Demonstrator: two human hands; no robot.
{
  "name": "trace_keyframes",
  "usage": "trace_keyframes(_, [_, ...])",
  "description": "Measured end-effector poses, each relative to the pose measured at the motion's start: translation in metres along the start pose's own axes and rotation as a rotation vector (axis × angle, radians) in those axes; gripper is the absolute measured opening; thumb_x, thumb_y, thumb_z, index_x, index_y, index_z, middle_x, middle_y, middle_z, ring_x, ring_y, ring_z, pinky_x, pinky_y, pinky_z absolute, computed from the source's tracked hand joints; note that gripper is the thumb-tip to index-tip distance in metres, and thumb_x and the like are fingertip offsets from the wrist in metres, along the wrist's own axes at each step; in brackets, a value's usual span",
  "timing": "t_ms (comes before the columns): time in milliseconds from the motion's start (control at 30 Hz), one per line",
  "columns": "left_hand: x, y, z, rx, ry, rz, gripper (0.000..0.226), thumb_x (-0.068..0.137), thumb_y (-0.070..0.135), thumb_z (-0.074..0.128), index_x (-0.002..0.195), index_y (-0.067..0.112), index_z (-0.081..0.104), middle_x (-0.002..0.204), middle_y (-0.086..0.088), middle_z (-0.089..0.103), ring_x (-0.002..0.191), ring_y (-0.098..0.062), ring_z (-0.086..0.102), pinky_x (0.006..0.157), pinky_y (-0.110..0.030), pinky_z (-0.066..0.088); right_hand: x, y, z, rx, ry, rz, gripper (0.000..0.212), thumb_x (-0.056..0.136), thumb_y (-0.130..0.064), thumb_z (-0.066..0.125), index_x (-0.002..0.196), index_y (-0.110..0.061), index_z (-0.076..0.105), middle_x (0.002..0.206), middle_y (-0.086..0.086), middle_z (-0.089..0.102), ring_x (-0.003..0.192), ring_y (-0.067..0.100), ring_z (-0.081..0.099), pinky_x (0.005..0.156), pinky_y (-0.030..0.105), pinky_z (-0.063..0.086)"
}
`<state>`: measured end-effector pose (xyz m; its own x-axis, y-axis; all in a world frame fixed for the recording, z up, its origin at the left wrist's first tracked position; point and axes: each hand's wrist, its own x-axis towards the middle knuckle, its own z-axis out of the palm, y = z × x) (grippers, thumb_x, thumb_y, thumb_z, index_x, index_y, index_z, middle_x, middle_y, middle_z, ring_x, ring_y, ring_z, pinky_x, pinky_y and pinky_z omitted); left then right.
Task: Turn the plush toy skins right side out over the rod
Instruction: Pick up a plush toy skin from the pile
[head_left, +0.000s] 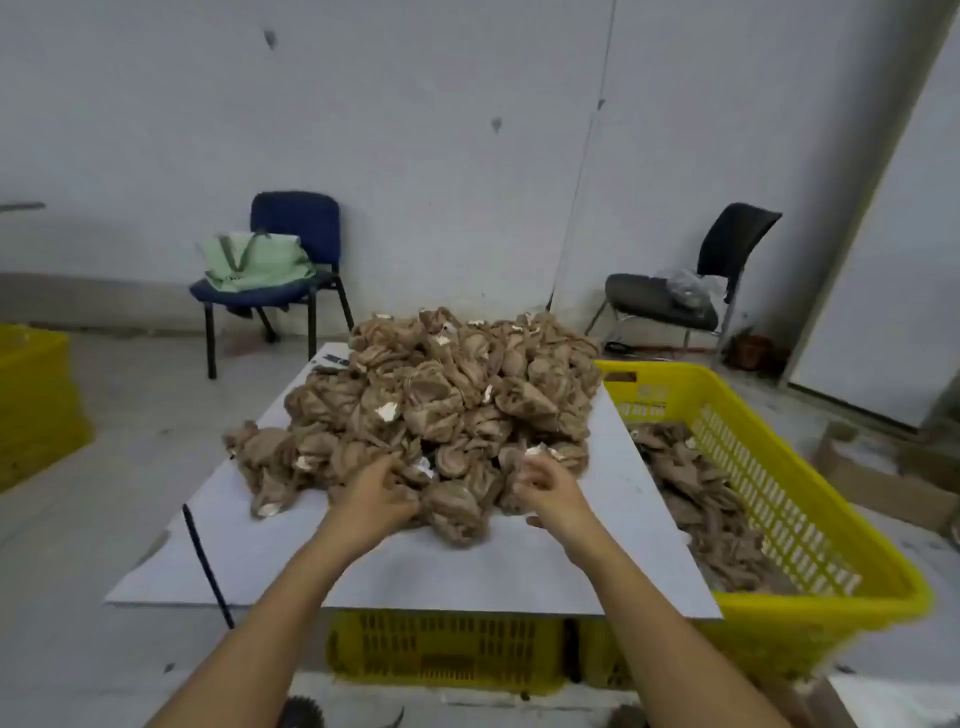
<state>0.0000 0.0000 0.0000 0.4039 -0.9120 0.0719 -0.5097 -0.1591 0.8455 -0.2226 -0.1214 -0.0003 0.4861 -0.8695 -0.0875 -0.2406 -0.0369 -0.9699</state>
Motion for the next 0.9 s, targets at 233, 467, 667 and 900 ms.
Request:
trace_keyframes(233, [0.046,-0.036,0.062,0.819,-0.126,0.179,0.057,0.097,0.032,0.059,0.15,0.024,0.041,0.149,-0.006,0.044,0.127,-0.027,0.05,0.099,-0.036,0.044,0.054,0.033,0.044,-0.23,-0.265,-0.252,0.064,0.083,-0.012,0.08,0.133,-0.031,0.047,0.124,-0.015,0.055,0.11,-0.005,0.054,0.091,0.005,0.043])
trace_keyframes(467, [0.049,-0.022,0.078,0.303,0.042,0.126,0.031,0.087,0.0,0.059,0.113,0.012,0.07,0.118,-0.007,0.065,0.107,-0.027,0.061,0.086,-0.039,0.051,0.066,0.052,0.038,-0.307,-0.212,-0.246,0.023,0.087,-0.008,0.074,0.109,-0.013,0.071,0.101,-0.003,0.069,0.088,0.001,0.062,0.077,0.02,0.048])
trace_keyframes(667, [0.042,-0.013,0.085,0.046,-0.02,0.11,0.043,0.09,0.002,0.064,0.13,0.017,0.055,0.121,0.006,0.051,0.107,-0.012,0.053,0.082,-0.02,0.048,0.057,0.042,0.033,-0.286,-0.058,-0.217,0.016,0.089,0.003,0.065,0.093,-0.013,0.069,0.081,-0.004,0.066,0.077,0.011,0.062,0.057,0.009,0.044])
trace_keyframes(900, [0.03,-0.01,0.086,-0.307,-0.203,-0.004,0.072,0.09,-0.007,0.065,0.143,0.03,0.034,0.128,0.02,0.044,0.124,-0.004,0.044,0.085,-0.01,0.05,0.047,0.034,0.018,-0.215,0.096,-0.226,0.02,0.085,0.009,0.063,0.089,-0.007,0.073,0.073,-0.001,0.065,0.07,0.011,0.058,0.057,0.008,0.043])
